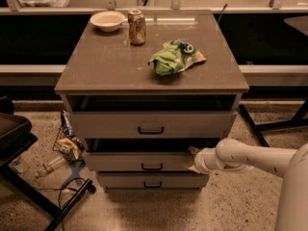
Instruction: Open middle drawer
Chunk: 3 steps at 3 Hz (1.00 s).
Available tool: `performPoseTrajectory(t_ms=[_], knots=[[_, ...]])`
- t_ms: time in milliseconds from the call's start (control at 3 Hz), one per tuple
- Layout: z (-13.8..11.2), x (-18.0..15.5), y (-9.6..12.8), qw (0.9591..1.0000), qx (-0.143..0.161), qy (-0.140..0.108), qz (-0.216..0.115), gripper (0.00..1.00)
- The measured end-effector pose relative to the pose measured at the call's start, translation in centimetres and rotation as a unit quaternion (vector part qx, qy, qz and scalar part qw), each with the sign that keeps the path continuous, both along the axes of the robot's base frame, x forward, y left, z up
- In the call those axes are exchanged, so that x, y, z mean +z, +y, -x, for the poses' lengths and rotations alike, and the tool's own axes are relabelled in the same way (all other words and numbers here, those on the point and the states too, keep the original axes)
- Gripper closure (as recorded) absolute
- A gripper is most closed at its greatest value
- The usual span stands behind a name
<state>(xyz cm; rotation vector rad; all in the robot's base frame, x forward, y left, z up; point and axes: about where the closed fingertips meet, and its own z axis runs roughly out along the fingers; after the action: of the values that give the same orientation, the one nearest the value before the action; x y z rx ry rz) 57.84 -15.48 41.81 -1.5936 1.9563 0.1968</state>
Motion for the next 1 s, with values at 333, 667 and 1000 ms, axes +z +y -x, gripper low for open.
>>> performPoseTrajectory(t_ms=[333,667,1000], knots=[[0.0,0.03,0.0,1.0,0.0,0.0,0.0,0.07],[0.05,-0.05,0.11,1.0,0.001,0.001,0.0,0.0],[0.05,-0.06,0.11,1.0,0.001,0.001,0.0,0.0]])
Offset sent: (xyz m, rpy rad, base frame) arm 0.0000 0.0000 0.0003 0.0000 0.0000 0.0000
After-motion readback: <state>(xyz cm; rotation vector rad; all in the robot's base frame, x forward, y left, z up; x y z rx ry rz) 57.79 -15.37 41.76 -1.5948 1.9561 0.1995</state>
